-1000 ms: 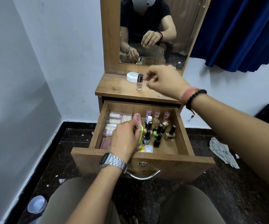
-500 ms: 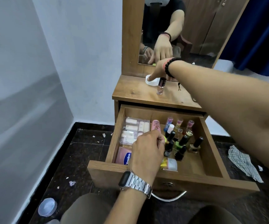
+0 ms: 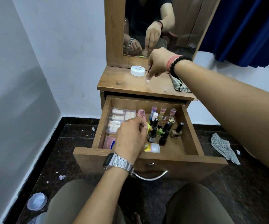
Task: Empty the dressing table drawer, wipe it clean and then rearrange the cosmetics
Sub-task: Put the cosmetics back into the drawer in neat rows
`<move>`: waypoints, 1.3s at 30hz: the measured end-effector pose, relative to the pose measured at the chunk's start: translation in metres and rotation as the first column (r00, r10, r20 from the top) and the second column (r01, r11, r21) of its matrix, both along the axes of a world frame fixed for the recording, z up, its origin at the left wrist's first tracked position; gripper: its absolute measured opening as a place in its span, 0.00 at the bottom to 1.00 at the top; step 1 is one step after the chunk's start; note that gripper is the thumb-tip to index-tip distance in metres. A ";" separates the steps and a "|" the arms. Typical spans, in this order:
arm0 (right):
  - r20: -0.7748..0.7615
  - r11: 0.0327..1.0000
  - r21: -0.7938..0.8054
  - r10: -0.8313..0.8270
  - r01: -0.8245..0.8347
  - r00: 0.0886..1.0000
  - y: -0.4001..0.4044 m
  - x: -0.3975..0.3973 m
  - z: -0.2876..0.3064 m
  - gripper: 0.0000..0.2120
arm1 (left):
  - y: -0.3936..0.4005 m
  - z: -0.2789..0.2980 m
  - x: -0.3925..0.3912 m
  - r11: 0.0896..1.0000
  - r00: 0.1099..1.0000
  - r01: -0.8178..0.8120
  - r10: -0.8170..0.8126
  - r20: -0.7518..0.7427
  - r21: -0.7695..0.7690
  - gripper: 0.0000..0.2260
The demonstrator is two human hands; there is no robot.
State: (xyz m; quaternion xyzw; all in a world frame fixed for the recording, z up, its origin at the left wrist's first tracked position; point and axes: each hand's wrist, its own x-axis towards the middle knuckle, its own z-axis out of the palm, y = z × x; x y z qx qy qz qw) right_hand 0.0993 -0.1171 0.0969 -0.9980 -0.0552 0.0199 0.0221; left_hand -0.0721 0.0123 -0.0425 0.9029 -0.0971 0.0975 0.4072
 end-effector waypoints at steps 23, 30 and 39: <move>-0.041 0.975 -0.136 0.171 -0.175 0.984 -0.087 -0.168 -0.109 0.10 | -0.004 0.000 -0.003 0.991 0.998 -0.042 0.034 0.059 0.129 0.03; -0.051 0.974 -0.153 0.160 -0.166 0.986 -0.085 -0.165 -0.120 0.10 | -0.003 -0.001 -0.002 0.992 0.998 -0.034 0.027 0.062 0.122 0.03; -0.033 0.971 -0.161 0.173 -0.176 0.984 -0.085 -0.167 -0.119 0.15 | -0.003 0.000 -0.003 0.991 0.998 -0.029 0.021 0.066 0.134 0.04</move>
